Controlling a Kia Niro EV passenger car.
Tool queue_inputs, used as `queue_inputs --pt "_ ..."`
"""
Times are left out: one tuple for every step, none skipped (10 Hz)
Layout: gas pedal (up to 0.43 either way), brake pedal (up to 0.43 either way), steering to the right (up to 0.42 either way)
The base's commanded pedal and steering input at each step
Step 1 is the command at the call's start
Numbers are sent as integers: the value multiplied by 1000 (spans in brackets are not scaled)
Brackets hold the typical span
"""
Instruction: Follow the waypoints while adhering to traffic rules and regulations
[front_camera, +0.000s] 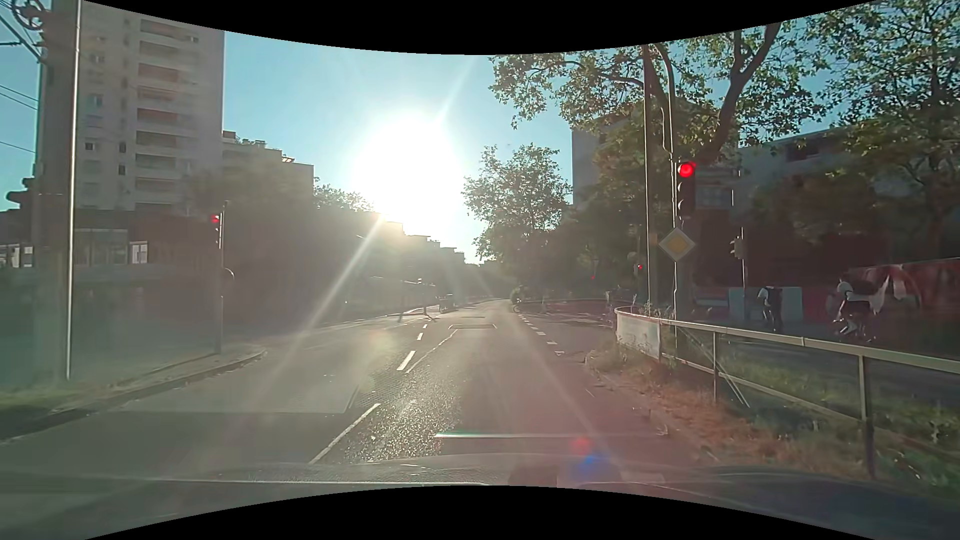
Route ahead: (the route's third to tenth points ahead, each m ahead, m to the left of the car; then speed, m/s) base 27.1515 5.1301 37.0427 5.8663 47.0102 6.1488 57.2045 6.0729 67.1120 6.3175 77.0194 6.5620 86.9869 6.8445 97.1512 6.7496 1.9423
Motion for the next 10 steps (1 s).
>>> queue_inputs --pt "0 183 -5" --pt "0 189 -6" --pt "0 189 -5" --pt "0 189 0" --pt "0 189 5" --pt "0 183 6" --pt "0 177 6" --pt "0 177 6" --pt "0 177 6" --pt "0 177 6"
